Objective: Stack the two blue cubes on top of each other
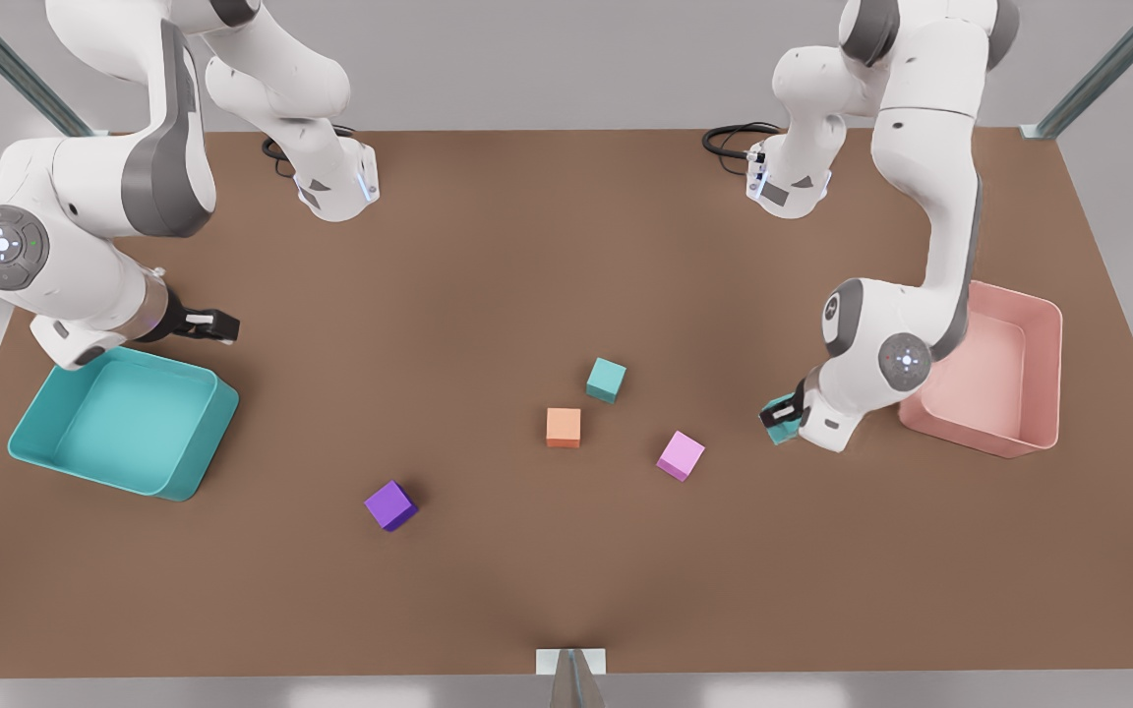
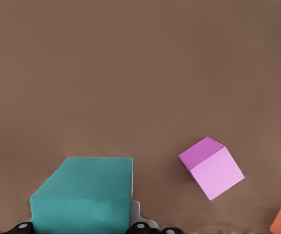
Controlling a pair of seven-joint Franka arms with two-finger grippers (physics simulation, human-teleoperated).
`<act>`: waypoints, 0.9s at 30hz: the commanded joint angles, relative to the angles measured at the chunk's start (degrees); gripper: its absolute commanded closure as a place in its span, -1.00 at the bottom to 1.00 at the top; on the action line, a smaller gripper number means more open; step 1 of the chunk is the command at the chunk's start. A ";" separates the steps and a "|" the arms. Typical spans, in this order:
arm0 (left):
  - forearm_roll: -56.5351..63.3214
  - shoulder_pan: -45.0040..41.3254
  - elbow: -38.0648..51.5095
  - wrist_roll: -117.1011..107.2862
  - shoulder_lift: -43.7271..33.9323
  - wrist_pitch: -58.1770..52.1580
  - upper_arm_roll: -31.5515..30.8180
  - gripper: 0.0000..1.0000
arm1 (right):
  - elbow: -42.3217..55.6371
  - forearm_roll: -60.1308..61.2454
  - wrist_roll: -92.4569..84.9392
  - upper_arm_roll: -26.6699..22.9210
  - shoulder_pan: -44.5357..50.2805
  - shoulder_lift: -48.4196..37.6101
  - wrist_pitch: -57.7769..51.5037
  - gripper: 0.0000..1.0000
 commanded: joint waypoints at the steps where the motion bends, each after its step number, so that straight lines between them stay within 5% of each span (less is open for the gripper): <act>1: 1.43 -7.51 2.42 -8.31 0.19 -6.32 -1.16 -0.36 | 0.04 -0.01 -10.53 0.02 0.00 -0.05 0.07 -1.00; 4: 1.78 -18.95 14.46 -18.69 10.38 -6.24 -0.99 -0.36 | 0.04 -0.01 -10.53 0.02 0.00 -0.05 0.07 -1.00; 27: 4.41 -23.70 10.24 -19.30 13.99 0.00 -3.71 -0.43 | 3.46 0.87 -9.84 0.02 -0.08 3.46 -1.51 -1.00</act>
